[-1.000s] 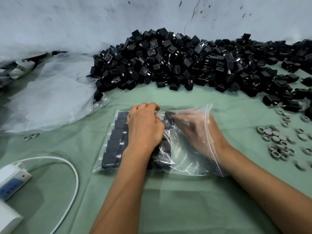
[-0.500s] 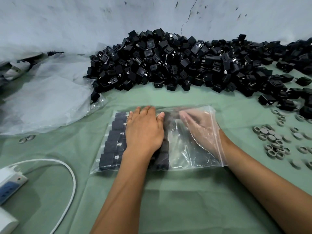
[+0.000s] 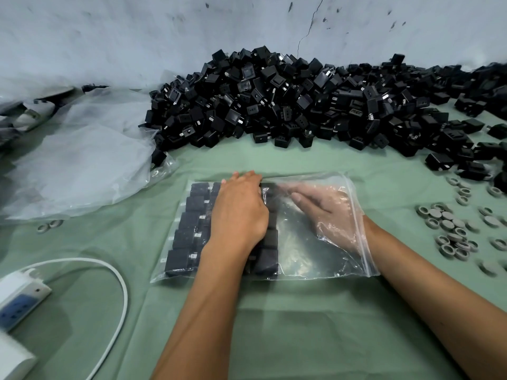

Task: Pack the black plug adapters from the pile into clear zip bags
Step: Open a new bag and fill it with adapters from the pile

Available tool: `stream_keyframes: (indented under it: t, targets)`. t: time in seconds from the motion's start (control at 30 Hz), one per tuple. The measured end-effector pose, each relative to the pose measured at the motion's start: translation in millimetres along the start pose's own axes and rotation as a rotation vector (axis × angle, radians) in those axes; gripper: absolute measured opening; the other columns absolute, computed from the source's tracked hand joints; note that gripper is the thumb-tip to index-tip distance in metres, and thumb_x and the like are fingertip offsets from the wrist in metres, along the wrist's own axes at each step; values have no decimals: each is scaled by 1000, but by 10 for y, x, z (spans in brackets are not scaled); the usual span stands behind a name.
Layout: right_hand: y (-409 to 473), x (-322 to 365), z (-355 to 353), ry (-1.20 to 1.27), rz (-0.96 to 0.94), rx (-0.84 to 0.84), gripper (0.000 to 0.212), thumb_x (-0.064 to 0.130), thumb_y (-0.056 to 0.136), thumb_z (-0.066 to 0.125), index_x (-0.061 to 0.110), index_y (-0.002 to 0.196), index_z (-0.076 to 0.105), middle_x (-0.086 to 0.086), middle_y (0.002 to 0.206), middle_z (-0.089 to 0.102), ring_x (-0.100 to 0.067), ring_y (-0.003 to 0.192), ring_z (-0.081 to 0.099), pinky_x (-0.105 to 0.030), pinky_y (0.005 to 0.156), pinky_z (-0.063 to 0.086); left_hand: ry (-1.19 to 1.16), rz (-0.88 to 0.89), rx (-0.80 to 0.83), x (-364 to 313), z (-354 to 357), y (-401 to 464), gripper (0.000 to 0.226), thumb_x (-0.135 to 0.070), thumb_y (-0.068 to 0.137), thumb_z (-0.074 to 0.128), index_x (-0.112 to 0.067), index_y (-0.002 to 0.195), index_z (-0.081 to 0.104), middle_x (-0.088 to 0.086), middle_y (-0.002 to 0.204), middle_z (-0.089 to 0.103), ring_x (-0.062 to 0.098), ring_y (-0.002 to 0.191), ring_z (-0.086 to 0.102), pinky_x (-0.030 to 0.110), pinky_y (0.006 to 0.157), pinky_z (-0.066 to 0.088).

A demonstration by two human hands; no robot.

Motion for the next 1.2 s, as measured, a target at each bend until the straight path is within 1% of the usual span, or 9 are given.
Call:
stream_keyframes:
  t: [0.2, 0.4, 0.5, 0.63, 0.73, 0.87, 0.97, 1.1, 1.2]
  targets:
    - [-20, 48, 11, -79, -50, -5, 37, 32, 110, 46, 59, 135, 49, 58, 104, 54, 24, 104, 59, 0, 87, 44, 29, 17, 19, -17, 20, -14, 46, -13, 109, 37, -12, 155, 40, 6, 164, 36, 24, 155, 25, 37, 127, 9]
    - [5, -25, 37, -103, -74, 78, 38, 29, 112, 42, 40, 146, 54, 6, 132, 70, -10, 118, 68, -30, 100, 55, 152, 55, 132, -151, 126, -58, 59, -42, 111, 20, -14, 162, 23, 4, 171, 17, 23, 159, 7, 44, 130, 7]
    - [18, -32, 0, -17, -1, 20, 36, 17, 108, 49, 35, 138, 59, 9, 133, 67, -1, 118, 66, -28, 102, 55, 179, 74, 154, -231, 140, -98, 75, -58, 101, 7, -17, 163, 16, 1, 172, 8, 21, 159, 0, 43, 130, 1]
    - [-26, -114, -210, 419, 206, 205, 29, 8, 101, 59, 12, 127, 71, -6, 107, 79, -13, 83, 76, -22, 66, 60, 322, 88, 212, -272, 253, -154, 83, -67, 99, 1, -17, 164, 3, 1, 172, -4, 22, 158, -9, 45, 130, -1]
    - [-78, -183, -574, 344, 384, 410, 21, -3, 97, 59, 4, 98, 78, -19, 89, 77, -31, 68, 73, -28, 56, 58, 376, 84, 225, -253, 294, -143, 84, -70, 99, 3, -16, 164, -5, 1, 171, -11, 23, 158, -13, 44, 129, -3]
    - [114, -365, -942, 8, 533, -172, 41, -3, 85, 46, 14, 55, 67, -4, 48, 58, -20, 43, 45, -21, 43, 34, 391, 92, 237, -249, 332, -131, 86, -71, 99, 5, -16, 163, -10, 1, 171, -14, 23, 157, -16, 44, 128, -7]
    - [461, -281, -924, -204, 438, -474, 26, 12, 79, 49, 20, 71, 72, 4, 64, 69, -20, 61, 64, -31, 60, 51, 356, 86, 224, -260, 285, -128, 84, -69, 101, 8, -15, 163, -7, 3, 171, -11, 23, 158, -15, 43, 128, -8]
    - [1092, -298, -648, -622, 338, -113, 46, 27, 96, 61, 26, 142, 55, -15, 133, 54, -37, 115, 58, -44, 97, 51, 177, 252, 103, -517, 155, -171, 74, -61, 104, 18, -16, 163, 15, 3, 172, 8, 22, 159, -1, 41, 129, -1]
    - [1349, -434, -451, -684, 324, 58, 67, 28, 94, 68, 25, 154, 37, -20, 143, 40, -43, 120, 55, -47, 104, 49, 15, 464, 14, -768, 122, -303, 46, -43, 107, 41, -14, 141, 54, 6, 150, 48, 24, 143, 37, 47, 121, 34]
Point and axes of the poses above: each hand's wrist, its own y-axis towards the middle knuckle, its own z-axis out of the palm, x = y × z, the point moved 4 cm from there along y, towards the middle knuckle
